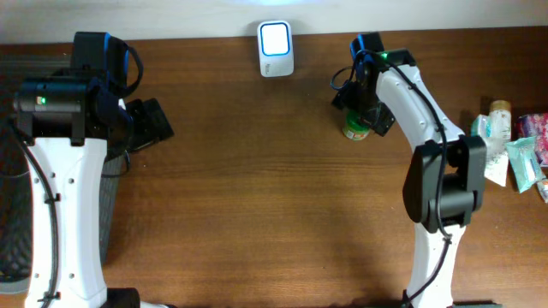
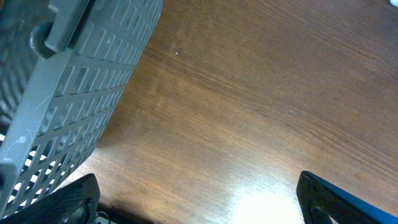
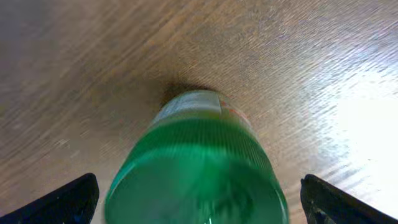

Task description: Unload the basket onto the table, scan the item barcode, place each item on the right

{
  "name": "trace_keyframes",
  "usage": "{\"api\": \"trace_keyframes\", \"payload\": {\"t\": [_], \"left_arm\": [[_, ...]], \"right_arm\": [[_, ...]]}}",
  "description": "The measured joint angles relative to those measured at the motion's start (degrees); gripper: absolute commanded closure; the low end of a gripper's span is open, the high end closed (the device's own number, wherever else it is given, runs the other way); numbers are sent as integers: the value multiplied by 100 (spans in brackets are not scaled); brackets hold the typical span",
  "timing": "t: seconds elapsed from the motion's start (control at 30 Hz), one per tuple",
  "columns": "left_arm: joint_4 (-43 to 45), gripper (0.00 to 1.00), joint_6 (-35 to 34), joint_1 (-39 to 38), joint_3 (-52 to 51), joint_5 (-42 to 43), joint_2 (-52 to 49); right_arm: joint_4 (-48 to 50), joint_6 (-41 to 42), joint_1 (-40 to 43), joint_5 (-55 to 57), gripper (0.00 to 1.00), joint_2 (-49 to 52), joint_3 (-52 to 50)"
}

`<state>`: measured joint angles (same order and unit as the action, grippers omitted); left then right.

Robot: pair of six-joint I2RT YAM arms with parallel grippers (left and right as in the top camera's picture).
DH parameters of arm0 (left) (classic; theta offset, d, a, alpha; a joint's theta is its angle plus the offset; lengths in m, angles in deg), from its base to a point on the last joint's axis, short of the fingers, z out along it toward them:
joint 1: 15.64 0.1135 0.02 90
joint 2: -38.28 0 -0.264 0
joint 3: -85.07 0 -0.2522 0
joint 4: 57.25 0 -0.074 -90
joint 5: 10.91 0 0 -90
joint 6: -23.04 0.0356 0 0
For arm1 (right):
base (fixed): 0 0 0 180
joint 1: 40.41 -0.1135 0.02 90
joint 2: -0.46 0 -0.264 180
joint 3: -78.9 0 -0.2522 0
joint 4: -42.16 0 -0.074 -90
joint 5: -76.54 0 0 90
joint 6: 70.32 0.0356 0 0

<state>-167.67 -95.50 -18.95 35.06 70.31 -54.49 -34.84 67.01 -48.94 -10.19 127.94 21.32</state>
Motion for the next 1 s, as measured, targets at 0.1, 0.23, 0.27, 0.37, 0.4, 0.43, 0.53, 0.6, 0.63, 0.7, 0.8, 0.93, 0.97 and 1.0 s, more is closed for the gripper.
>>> {"api": "trace_keyframes", "payload": {"t": [0.1,0.23,0.27,0.37,0.4,0.43,0.53,0.6,0.63,0.7,0.8,0.93,0.97,1.0], "left_arm": [[0,1,0,0,0,0,0],[-2,1,0,0,0,0,0],[0,1,0,0,0,0,0],[0,1,0,0,0,0,0],[0,1,0,0,0,0,0],[0,1,0,0,0,0,0],[0,1,0,0,0,0,0],[0,1,0,0,0,0,0],[0,1,0,0,0,0,0],[4,1,0,0,0,-2,0],[2,1,0,0,0,0,0],[-2,1,0,0,0,0,0],[2,1,0,0,0,2,0],[7,1,0,0,0,-2,0]], "right_arm": [[70,74,44,-44,12,306,0],[245,116,90,-107,36,350,0],[286,79,98,-122,41,350,0],[208,-9,105,-190,44,350,42],[144,-17,105,-256,45,354,79],[-4,-50,105,-352,48,378,223],[-118,-160,107,-675,48,404,754],[-11,-225,105,-925,48,404,1239],[350,-256,105,-990,49,404,1467],[1099,-348,76,-1073,48,396,1725],[2330,-658,-116,-1062,42,400,1768],[4238,-1309,-922,-118,42,461,1757],[4422,-1360,-1049,31,41,474,1757],[4771,-1462,-1231,219,40,533,1757]]}}
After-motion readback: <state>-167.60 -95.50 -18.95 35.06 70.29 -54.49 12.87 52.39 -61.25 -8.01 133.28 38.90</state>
